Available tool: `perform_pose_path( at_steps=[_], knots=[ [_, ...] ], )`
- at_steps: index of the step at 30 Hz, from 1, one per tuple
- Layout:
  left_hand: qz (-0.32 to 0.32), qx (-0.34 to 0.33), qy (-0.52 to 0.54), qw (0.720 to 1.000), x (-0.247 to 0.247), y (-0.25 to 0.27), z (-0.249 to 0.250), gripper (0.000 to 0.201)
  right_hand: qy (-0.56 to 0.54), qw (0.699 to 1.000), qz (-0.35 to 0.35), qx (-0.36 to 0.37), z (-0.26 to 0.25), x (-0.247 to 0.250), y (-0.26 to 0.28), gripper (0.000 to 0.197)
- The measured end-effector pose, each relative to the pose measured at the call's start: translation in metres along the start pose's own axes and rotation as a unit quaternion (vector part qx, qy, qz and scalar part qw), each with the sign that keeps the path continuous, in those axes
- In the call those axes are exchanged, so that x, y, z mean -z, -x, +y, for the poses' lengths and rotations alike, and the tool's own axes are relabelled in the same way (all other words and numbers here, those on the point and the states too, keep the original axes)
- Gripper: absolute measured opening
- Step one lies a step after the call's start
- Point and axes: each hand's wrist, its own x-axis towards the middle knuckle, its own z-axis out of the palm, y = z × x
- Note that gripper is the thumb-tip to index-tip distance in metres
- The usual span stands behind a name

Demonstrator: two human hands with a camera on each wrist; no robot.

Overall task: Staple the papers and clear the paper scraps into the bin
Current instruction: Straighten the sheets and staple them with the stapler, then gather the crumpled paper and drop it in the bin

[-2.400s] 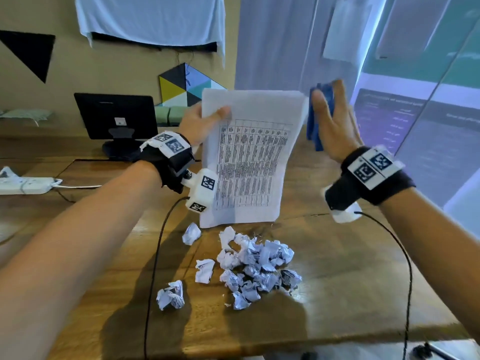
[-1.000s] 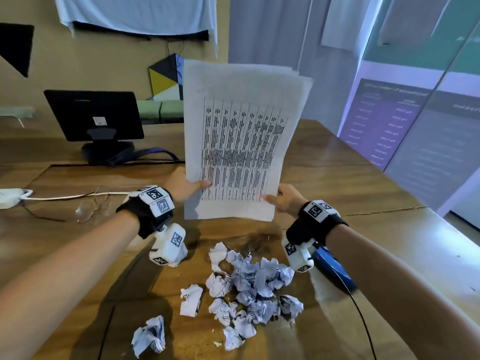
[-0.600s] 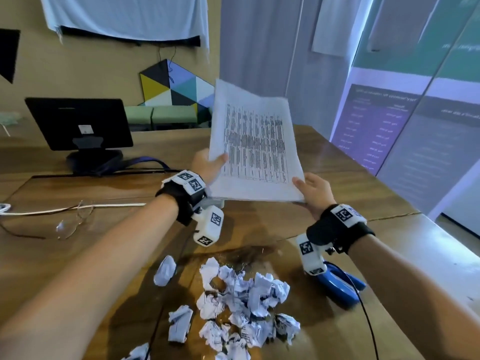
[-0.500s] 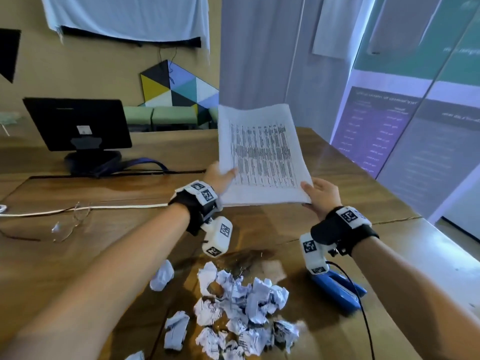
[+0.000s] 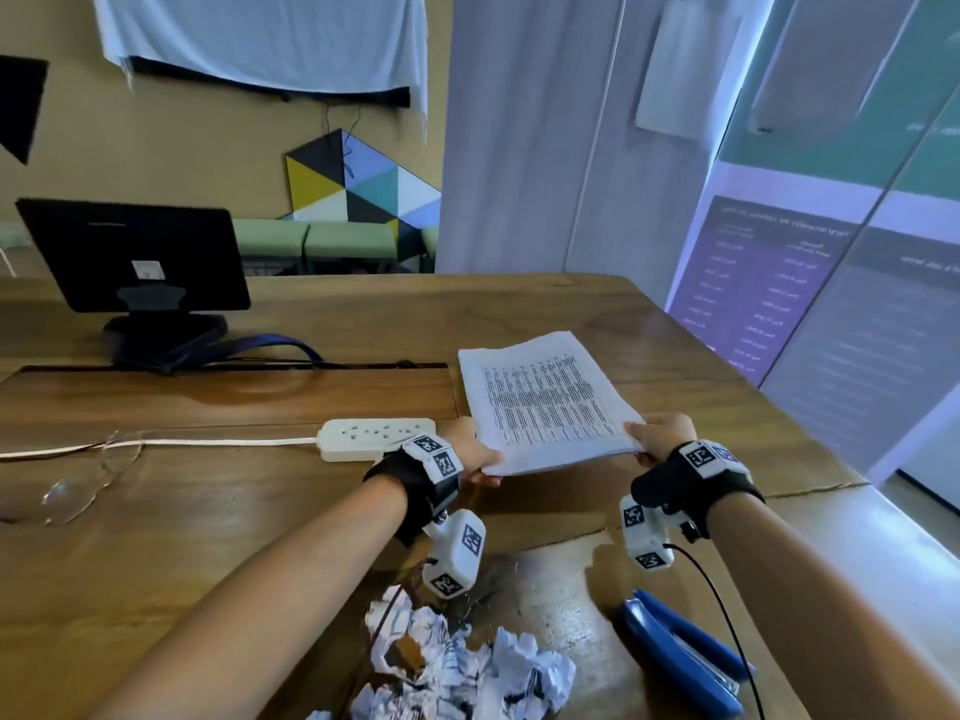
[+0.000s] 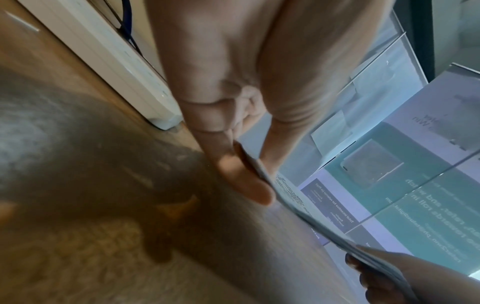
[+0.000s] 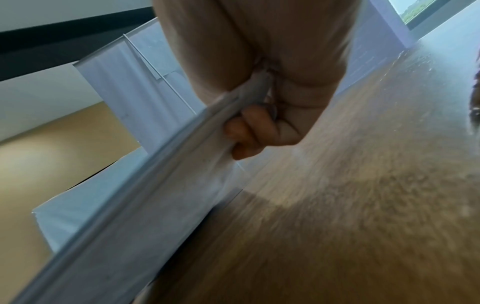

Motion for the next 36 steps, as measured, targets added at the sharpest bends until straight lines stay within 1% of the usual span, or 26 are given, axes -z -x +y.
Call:
perform_pose_path(
  at_steps=[3, 4, 7, 10, 12, 15, 17, 18, 20, 22, 24, 26, 27, 30, 32, 34, 36],
  knots=[
    [-0.006, 0.019, -0.001, 1.000, -0.004, -0.006, -0.005, 0.035, 0.074, 0.997, 0.001, -0.009, -0.004, -0.002, -0.008, 0.029],
    [-0.011, 0.032, -0.003, 0.999, -0.005, -0.007, -0.006, 0.035, 0.099, 0.995, 0.000, -0.016, -0.006, -0.004, -0.008, 0.030],
    [-0.014, 0.071, -0.010, 0.997, -0.007, -0.012, -0.009, 0.039, 0.187, 0.981, -0.021, -0.036, -0.003, -0.007, -0.010, 0.030],
    [0.001, 0.087, -0.026, 0.996, -0.009, -0.012, -0.006, 0.034, 0.229, 0.971, -0.044, -0.055, 0.004, -0.012, -0.013, 0.026],
    [0.002, 0.093, -0.048, 0.994, -0.008, -0.010, -0.003, 0.040, 0.242, 0.967, -0.056, -0.053, 0.003, -0.012, -0.008, 0.028],
    [0.001, 0.087, -0.100, 0.991, 0.000, -0.001, 0.004, 0.053, 0.251, 0.966, -0.046, -0.051, -0.005, -0.006, -0.002, 0.031],
    [0.009, 0.057, -0.144, 0.988, 0.010, 0.008, 0.011, 0.052, 0.247, 0.967, -0.014, -0.067, -0.007, 0.001, 0.004, 0.064],
    [0.014, 0.038, -0.168, 0.985, 0.015, 0.015, 0.015, 0.051, 0.250, 0.966, -0.003, -0.058, -0.009, 0.003, 0.013, 0.072],
    [0.014, 0.006, -0.217, 0.976, 0.024, 0.035, 0.024, 0.053, 0.274, 0.962, -0.002, -0.011, -0.015, 0.005, 0.037, 0.076],
    [-0.004, -0.015, -0.269, 0.963, 0.032, 0.062, 0.029, 0.055, 0.303, 0.951, -0.035, 0.052, -0.019, 0.005, 0.067, 0.076],
    [-0.026, -0.033, -0.330, 0.943, 0.037, 0.094, 0.031, 0.053, 0.326, 0.934, -0.080, 0.121, -0.021, 0.003, 0.101, 0.072],
    [-0.034, -0.049, -0.401, 0.914, 0.041, 0.123, 0.026, 0.051, 0.357, 0.908, -0.132, 0.174, -0.021, 0.000, 0.139, 0.068],
    [-0.035, -0.052, -0.422, 0.904, 0.043, 0.137, 0.020, 0.051, 0.373, 0.893, -0.159, 0.198, -0.022, -0.001, 0.160, 0.066],
    [-0.048, -0.053, -0.443, 0.893, 0.046, 0.177, 0.000, 0.057, 0.402, 0.851, -0.239, 0.241, -0.021, -0.004, 0.219, 0.069],
    [-0.051, -0.042, -0.461, 0.885, 0.046, 0.200, -0.014, 0.066, 0.424, 0.824, -0.281, 0.252, -0.015, -0.008, 0.247, 0.077],
    [-0.055, -0.016, -0.487, 0.871, 0.046, 0.221, -0.029, 0.082, 0.429, 0.811, -0.314, 0.245, -0.006, -0.013, 0.264, 0.090],
    [-0.053, 0.003, -0.528, 0.847, 0.050, 0.238, -0.047, 0.113, 0.422, 0.809, -0.335, 0.237, 0.003, -0.016, 0.275, 0.109]
  ],
)
